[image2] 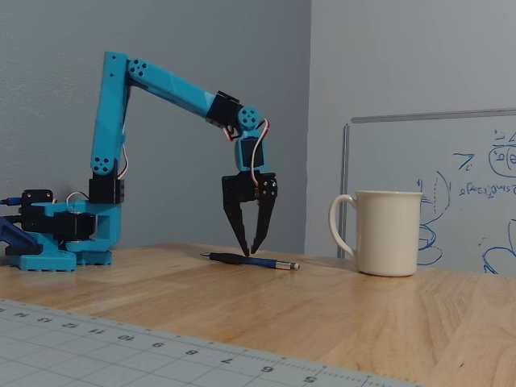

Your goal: Touch the pen.

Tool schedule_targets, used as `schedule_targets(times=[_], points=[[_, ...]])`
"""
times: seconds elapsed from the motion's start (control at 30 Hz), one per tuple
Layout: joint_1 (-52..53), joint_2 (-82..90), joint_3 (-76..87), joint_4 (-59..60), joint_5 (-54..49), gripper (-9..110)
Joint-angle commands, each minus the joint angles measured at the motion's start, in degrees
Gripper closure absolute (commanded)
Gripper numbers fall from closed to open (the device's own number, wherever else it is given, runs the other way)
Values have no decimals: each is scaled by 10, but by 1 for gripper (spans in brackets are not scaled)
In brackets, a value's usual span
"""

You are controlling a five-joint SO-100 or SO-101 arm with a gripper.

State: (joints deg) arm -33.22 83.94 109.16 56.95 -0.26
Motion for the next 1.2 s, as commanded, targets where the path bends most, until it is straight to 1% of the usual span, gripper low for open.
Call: schedule_targets(times=[0.0, 0.37, 1.17], points=[[-8, 1, -54, -7, 5, 101], [-8, -24, -69, -7, 5, 101], [-1, -15, -69, -7, -3, 101]])
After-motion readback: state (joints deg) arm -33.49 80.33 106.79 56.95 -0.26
